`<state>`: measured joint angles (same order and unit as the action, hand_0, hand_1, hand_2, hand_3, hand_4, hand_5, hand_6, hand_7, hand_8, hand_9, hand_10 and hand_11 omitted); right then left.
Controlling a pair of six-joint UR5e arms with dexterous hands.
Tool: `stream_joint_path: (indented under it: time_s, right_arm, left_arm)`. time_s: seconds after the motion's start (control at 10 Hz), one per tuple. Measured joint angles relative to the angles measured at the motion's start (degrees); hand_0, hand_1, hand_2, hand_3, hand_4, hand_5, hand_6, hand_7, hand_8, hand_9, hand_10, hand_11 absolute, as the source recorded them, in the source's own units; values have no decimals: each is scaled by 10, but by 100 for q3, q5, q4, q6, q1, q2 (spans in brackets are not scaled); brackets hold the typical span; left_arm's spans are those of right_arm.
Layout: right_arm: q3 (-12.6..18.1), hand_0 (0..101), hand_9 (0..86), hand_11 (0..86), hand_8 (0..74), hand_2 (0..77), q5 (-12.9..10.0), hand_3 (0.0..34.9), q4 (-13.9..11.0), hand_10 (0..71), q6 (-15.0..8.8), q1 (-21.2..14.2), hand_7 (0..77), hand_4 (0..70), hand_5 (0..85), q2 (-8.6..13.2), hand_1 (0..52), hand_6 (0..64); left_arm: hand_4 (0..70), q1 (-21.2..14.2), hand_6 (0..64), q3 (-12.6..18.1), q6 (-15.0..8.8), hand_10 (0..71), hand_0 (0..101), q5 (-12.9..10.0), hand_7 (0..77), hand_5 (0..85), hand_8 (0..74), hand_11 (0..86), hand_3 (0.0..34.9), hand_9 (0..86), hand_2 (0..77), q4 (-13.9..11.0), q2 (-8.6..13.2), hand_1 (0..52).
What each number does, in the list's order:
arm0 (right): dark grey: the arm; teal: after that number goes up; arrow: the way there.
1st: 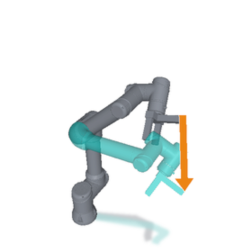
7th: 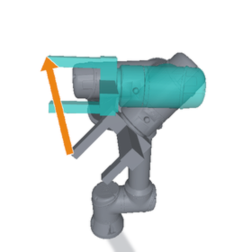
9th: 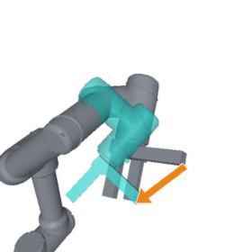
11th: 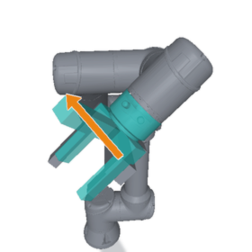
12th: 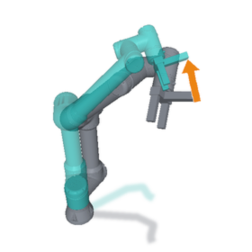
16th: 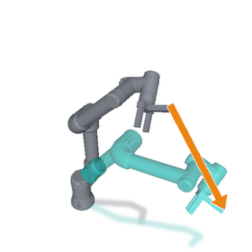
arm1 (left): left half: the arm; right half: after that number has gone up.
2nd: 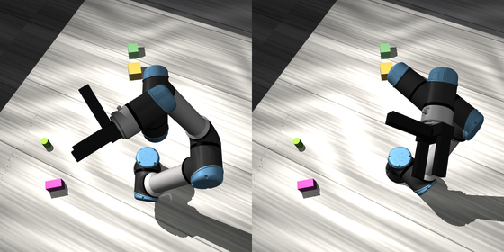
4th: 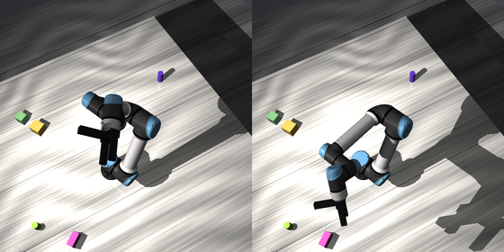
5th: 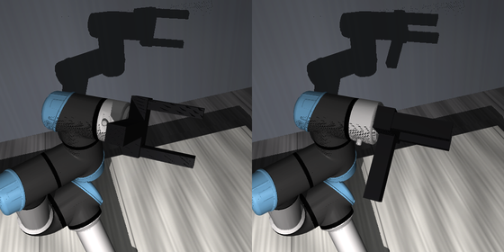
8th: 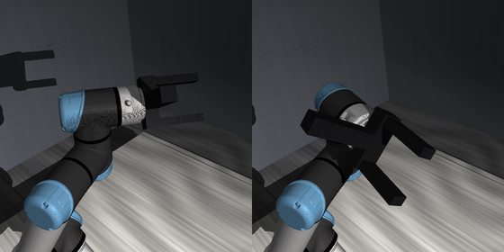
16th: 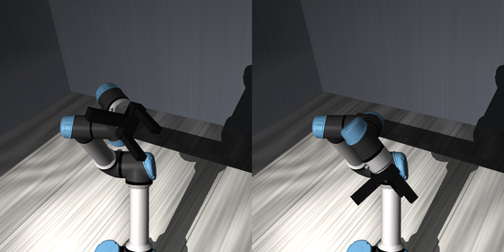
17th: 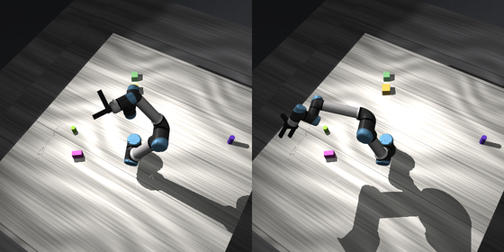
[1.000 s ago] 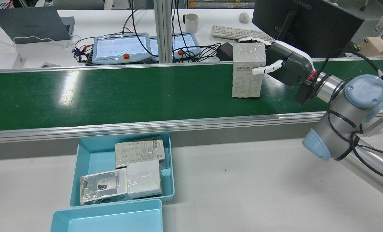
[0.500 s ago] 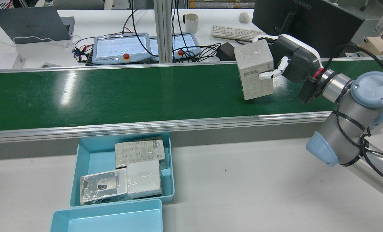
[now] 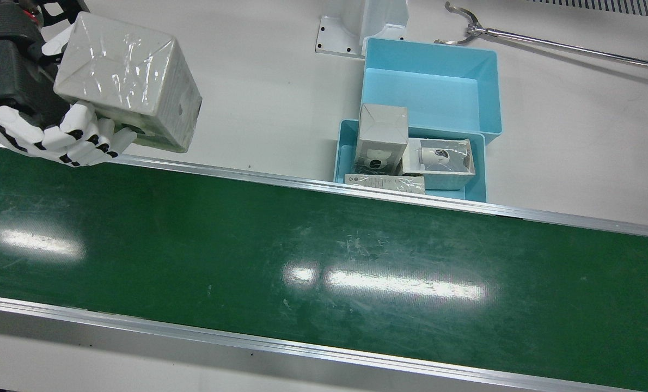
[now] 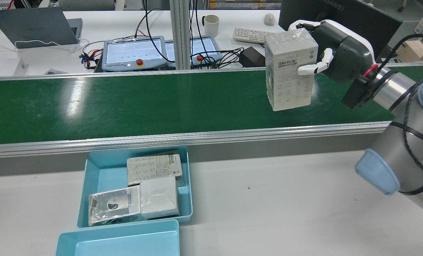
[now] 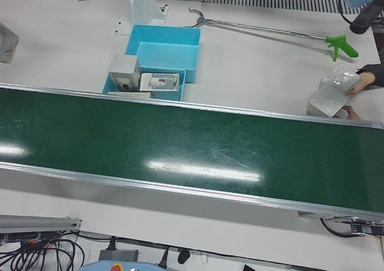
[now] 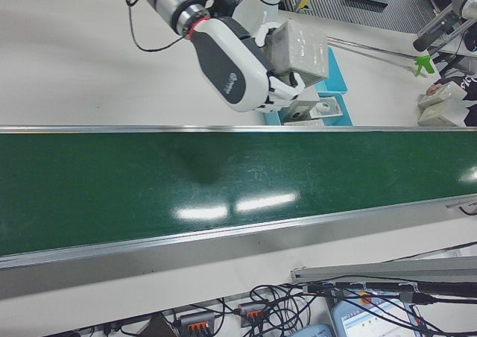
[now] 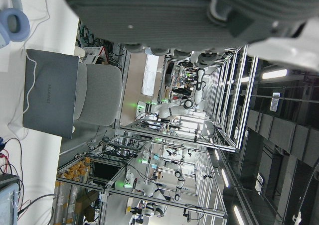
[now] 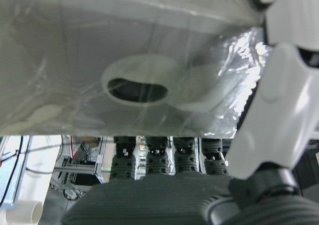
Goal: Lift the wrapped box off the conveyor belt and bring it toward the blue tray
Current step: 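Lift the wrapped box off the belt and swing it toward the blue tray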
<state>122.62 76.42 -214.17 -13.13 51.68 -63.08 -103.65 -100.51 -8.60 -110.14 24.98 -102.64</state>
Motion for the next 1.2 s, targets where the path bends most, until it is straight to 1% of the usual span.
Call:
stream_joint_path:
  time_s: [0.1, 0.2, 0.3, 0.4, 0.5, 0.6, 0.7, 0.8, 0.9, 1.0, 1.1, 1.2]
  right_arm:
    - [-59, 488, 644, 431, 496, 387, -412, 12, -173, 535, -218, -525, 714, 305, 633, 336, 5, 382]
    - [-226, 472, 769, 513, 654, 382, -886, 10, -272, 556, -452, -1056, 742, 305, 633, 657, 0, 464]
    - [-494, 476, 764, 584, 709, 382, -1314, 5, -309, 567, -729, -1535, 774, 305, 633, 1005, 0, 556]
    - [-781, 477, 796, 813, 693, 349, -1597, 4, -281, 682, -978, -1857, 774, 344, 845, 1306, 5, 616]
    - [-1100, 478, 791, 796, 698, 349, -1818, 4, -150, 709, -1179, -2079, 774, 344, 845, 1552, 5, 616]
    - [-1452, 479, 791, 791, 698, 349, -2022, 5, 80, 698, -1320, -2230, 774, 436, 851, 1735, 5, 622]
    - [-1779, 479, 791, 791, 698, 349, -2199, 5, 302, 698, -1398, -2348, 774, 436, 851, 1908, 5, 622]
    - [-2048, 480, 791, 791, 698, 349, -2333, 6, 446, 693, -1473, -2465, 774, 475, 851, 2083, 5, 627]
    - [-2258, 480, 791, 791, 698, 349, -2428, 6, 574, 693, -1573, -2591, 774, 475, 851, 2235, 5, 627]
    - [-2437, 477, 785, 796, 698, 344, -2462, 9, 746, 698, -1662, -2692, 774, 535, 851, 2326, 11, 627]
    - [-2611, 486, 796, 824, 589, 338, -2427, 7, 920, 589, -1716, -2759, 774, 551, 851, 2371, 11, 627]
    - [-2718, 490, 796, 824, 589, 338, -2355, 3, 1007, 589, -1740, -2786, 774, 480, 851, 2384, 11, 600]
  left_arm:
    - [0, 0, 0, 0, 0, 5, 0, 0, 5, 11, 5, 0, 0, 0, 11, 0, 0, 0]
    - [0, 0, 0, 0, 0, 5, 0, 0, 5, 11, 5, 0, 0, 0, 5, 0, 0, 0]
    - [0, 0, 0, 0, 0, 5, 0, 0, 5, 11, 5, 0, 0, 0, 11, 0, 0, 0]
    - [0, 0, 0, 0, 0, 5, 0, 0, 5, 11, 5, 0, 0, 0, 11, 0, 0, 0]
    - [0, 0, 0, 0, 0, 5, 0, 0, 5, 11, 5, 0, 0, 0, 11, 0, 0, 0]
    - [0, 0, 0, 0, 0, 5, 0, 0, 5, 11, 5, 0, 0, 0, 11, 0, 0, 0]
    - [0, 0, 0, 0, 0, 5, 0, 0, 5, 11, 5, 0, 0, 0, 5, 0, 0, 0]
    - [0, 0, 0, 0, 0, 5, 0, 0, 5, 11, 5, 0, 0, 0, 5, 0, 0, 0]
    - [0, 0, 0, 0, 0, 5, 0, 0, 5, 11, 5, 0, 0, 0, 5, 0, 0, 0]
    - [0, 0, 0, 0, 0, 0, 0, 0, 5, 11, 5, 5, 0, 0, 11, 0, 0, 0]
    - [0, 0, 0, 0, 0, 0, 0, 0, 5, 11, 5, 5, 0, 0, 11, 0, 0, 0]
    - [0, 0, 0, 0, 0, 5, 0, 0, 5, 11, 5, 0, 0, 0, 11, 0, 0, 0]
